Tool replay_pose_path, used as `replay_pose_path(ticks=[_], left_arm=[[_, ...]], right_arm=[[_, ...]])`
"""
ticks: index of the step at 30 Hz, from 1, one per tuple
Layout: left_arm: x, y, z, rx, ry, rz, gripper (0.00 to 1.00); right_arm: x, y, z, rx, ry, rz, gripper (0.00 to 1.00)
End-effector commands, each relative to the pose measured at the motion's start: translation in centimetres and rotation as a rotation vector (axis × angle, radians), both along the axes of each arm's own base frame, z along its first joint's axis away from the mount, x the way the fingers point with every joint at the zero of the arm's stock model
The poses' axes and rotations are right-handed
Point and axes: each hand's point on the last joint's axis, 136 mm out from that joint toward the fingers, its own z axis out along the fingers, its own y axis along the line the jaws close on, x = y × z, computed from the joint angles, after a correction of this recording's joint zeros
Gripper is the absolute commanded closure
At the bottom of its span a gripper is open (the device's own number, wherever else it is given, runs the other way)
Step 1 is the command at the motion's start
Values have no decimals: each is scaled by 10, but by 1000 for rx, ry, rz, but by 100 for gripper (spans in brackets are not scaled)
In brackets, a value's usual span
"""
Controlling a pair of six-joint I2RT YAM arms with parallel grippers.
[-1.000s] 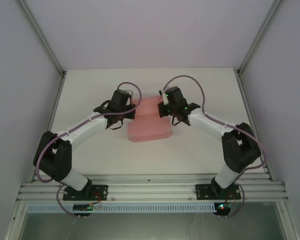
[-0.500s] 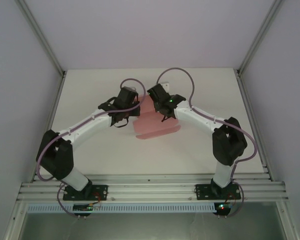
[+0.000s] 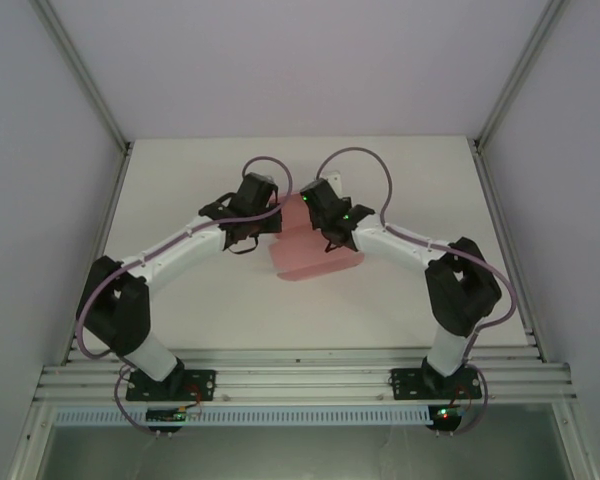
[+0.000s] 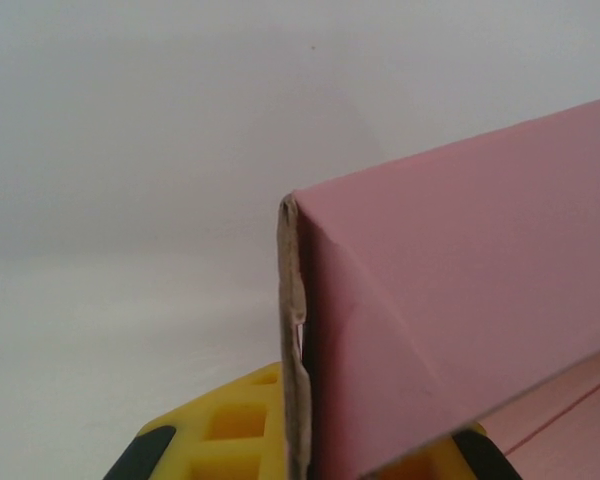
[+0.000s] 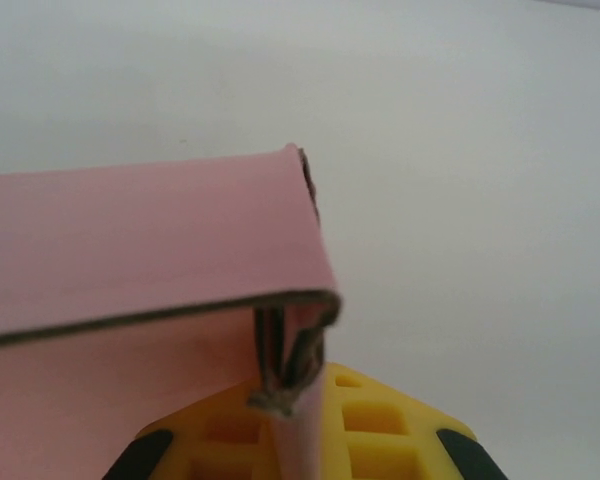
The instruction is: Assemble paper box
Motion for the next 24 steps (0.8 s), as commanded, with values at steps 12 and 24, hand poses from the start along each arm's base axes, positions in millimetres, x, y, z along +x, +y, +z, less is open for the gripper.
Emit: replay_pose_path(ticks=[12,24], left_arm=[[11,9,-3,26,19,-7,100],[8,20,-8,328,3,-497,100]], right_arm=[[-56,44,41,473,-40,645,8],[-66,-42,86,525,-120,294,0]])
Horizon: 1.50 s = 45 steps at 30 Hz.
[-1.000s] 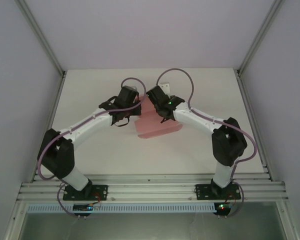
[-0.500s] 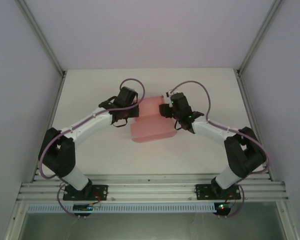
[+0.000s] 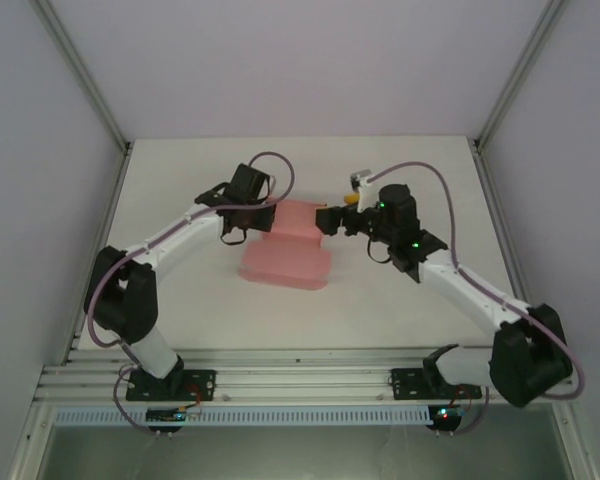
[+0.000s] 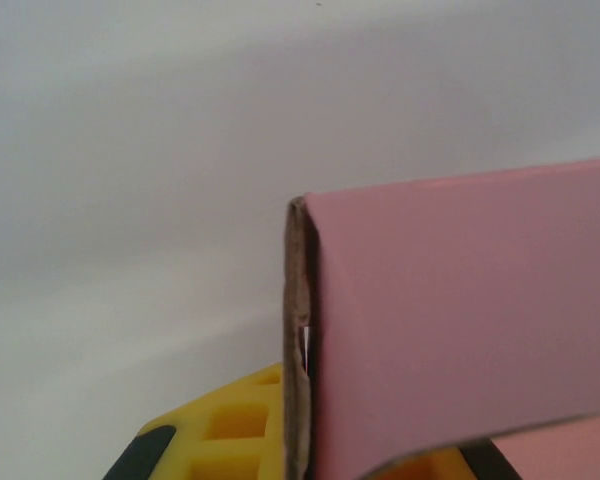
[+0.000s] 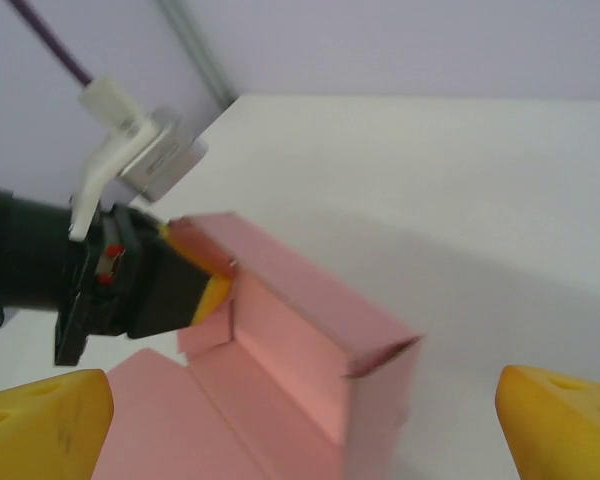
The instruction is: Assemble paper box
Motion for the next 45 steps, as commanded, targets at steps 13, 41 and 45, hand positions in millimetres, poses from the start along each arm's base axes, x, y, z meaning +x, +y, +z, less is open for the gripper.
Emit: replay_pose_path(ticks=[13,41,45], left_arm=[[-40,8,-28,707,137,-875,100],[-10,-83,-39,718,52,-979,24],[-2,-94,-3,583,-67,-894,0]], right_arm=[[-49,-141,-98,-149,519,-473,0],[-59,-144,-107,-69,506,-430,0],[-48,-129,-93,-63,440,-342,0]])
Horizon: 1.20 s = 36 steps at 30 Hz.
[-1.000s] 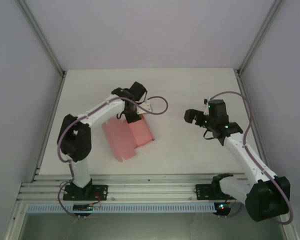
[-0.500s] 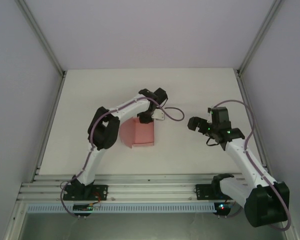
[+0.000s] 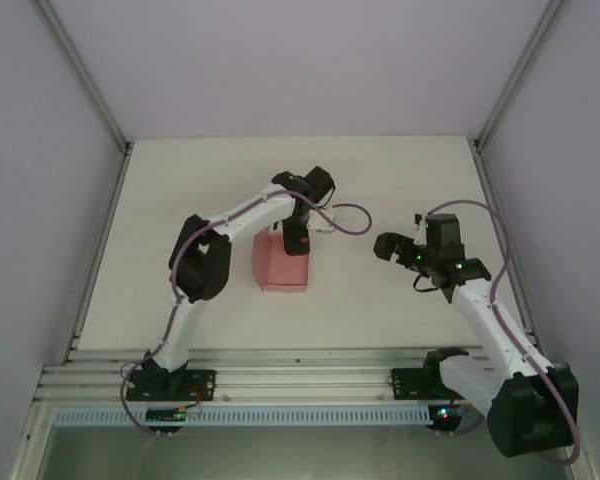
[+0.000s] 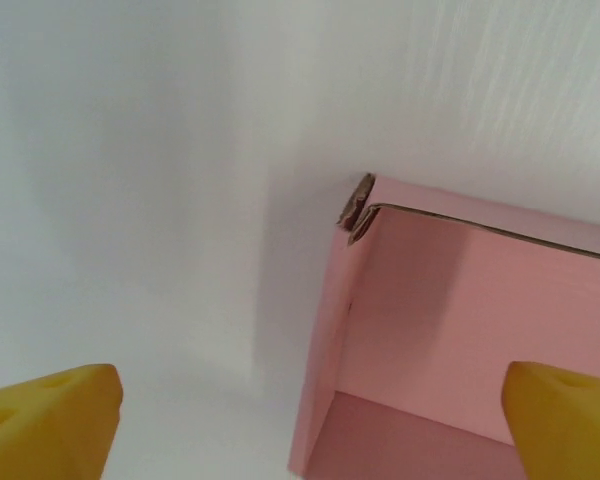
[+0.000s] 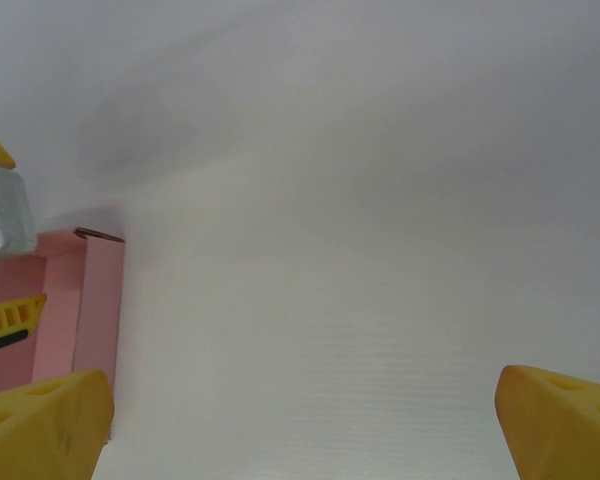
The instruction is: Assemble paper box
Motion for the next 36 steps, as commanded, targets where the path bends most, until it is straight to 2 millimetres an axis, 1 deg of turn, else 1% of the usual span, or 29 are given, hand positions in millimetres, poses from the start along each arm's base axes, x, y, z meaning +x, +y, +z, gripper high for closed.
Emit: replay_pose_path(ticks=[1,2,3,4,6,7,9,11,12,14,16,17,21,24,25,28,30,32,36], left_arm=[[8,-13,66,-240,-91,59,0],[15,-14,83,-305,-124,98,0],[19,-10,90,-349,-147,149,0],[26,-6,104,-409,-183,208,0],[38,5,134,-545,-249,344,0],[42,14,147,-607,-277,427,1],[48,43,163,-710,-304,664,1],[47,77,169,-814,-283,920,0],[44,90,166,-867,-254,1018,0],[33,111,156,-953,-189,1134,1],[24,130,151,-1000,-190,1215,0],[17,143,146,-1006,-189,1267,0],[-3,180,127,-1023,-192,1398,0],[-15,202,116,-1015,-209,1474,0],[-18,207,114,-1017,-212,1484,0],[-26,218,111,-1010,-230,1492,0],[-29,221,111,-1006,-235,1481,0],[-31,222,110,-1005,-241,1472,0],[-31,222,108,-995,-235,1467,0]], right_arm=[[12,15,16,14,-72,91,0],[14,20,19,6,-83,117,0],[17,24,20,-1,-89,135,0],[20,29,23,-10,-102,160,0],[26,46,25,-24,-122,236,0],[28,57,27,-29,-130,282,0],[32,83,25,-53,-128,393,0],[36,110,20,-104,-124,516,0],[39,122,16,-141,-119,556,0],[44,147,6,-215,-104,667,0],[48,169,-6,-276,-68,770,0],[52,183,-8,-301,-60,832,0],[70,215,-32,-423,-19,958,0],[76,232,-50,-440,52,1029,4],[81,236,-55,-451,64,1040,6],[86,248,-68,-441,87,1062,10],[85,253,-77,-440,99,1073,12],[85,256,-86,-441,119,1072,19],[97,257,-97,-477,122,1032,26]])
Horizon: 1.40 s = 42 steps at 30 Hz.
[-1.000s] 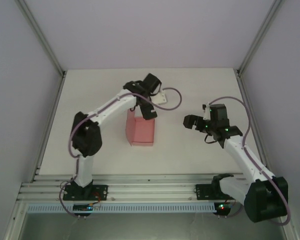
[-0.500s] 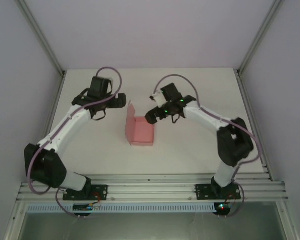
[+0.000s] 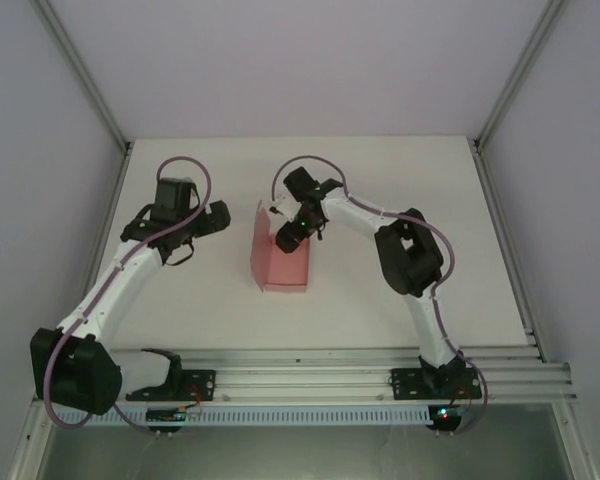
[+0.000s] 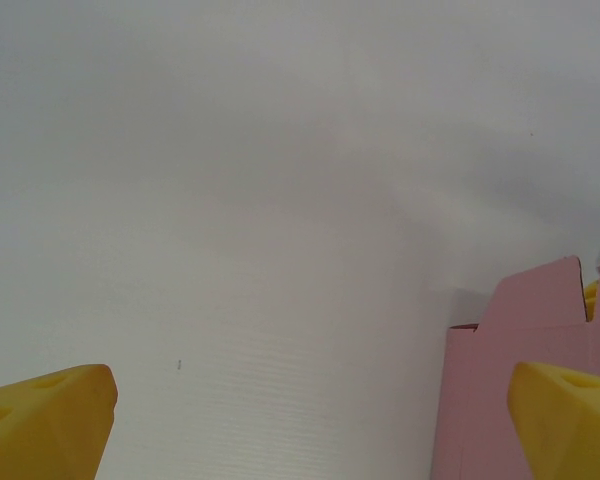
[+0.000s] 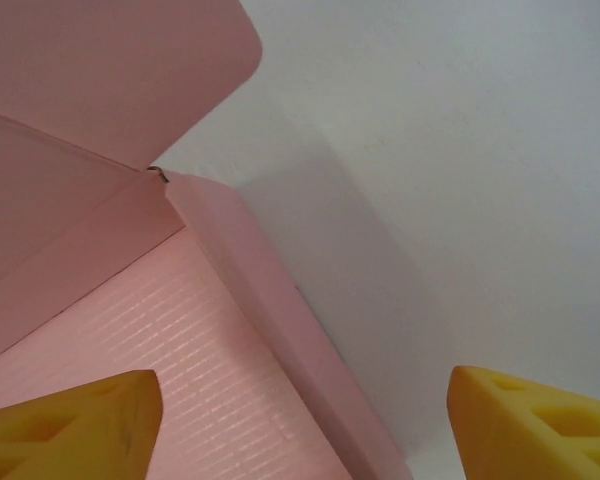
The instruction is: Assemble paper box
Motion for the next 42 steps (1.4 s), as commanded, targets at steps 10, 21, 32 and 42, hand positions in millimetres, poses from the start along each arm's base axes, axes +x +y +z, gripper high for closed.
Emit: replay_pose_path(ticks=[10,21,32,42], left_arm=[[1,-3,2,-25,-16,-15,0],[3,-3,11,-59,-44,12,0],[8,-48,3,-135,-28,-226,0],[0,-105,-1,-60,-65,-604,1]], right_arm=[[19,-2,-12,-71,-89,-122,80],[3,-106,8,-217,-181,-931,95],[-44,-101,-10,-202,-86,-1019,91],[-32,-96,48,-56,-222,-893,45]])
